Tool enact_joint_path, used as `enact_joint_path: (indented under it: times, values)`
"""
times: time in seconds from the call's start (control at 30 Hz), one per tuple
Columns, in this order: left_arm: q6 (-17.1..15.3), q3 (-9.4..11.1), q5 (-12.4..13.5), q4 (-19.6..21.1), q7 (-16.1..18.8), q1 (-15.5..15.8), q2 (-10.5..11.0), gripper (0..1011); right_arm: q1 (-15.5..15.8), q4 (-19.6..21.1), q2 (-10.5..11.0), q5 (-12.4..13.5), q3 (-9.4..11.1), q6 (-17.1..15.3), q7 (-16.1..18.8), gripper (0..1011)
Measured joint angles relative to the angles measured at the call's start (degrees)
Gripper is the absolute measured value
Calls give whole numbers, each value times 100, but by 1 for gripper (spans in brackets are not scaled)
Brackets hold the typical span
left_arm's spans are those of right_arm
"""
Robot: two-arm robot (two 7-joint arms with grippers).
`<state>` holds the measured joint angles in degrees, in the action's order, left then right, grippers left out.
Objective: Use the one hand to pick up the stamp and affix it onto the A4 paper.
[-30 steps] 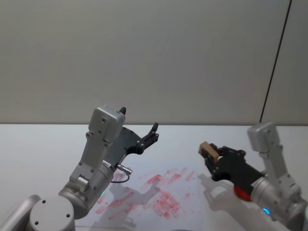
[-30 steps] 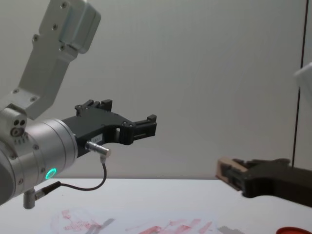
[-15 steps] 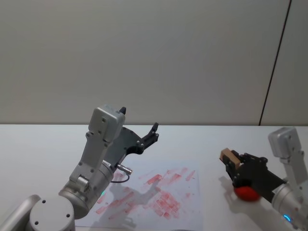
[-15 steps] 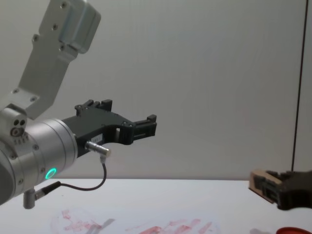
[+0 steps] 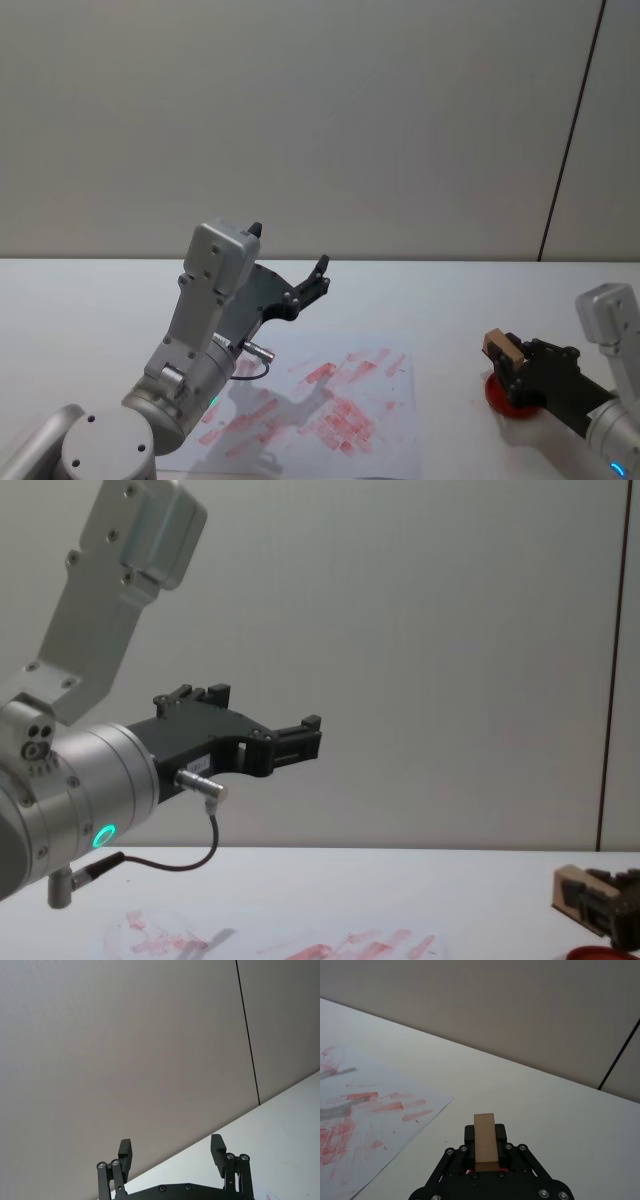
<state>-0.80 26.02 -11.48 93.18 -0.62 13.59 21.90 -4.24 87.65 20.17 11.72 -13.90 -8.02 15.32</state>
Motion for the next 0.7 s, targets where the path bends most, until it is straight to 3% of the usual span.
enact_joint_path:
  times: [0.7]
  values:
    - [0,0,0,0,0,0,0,1002,22,-287,45,1,40,-118,-5,220]
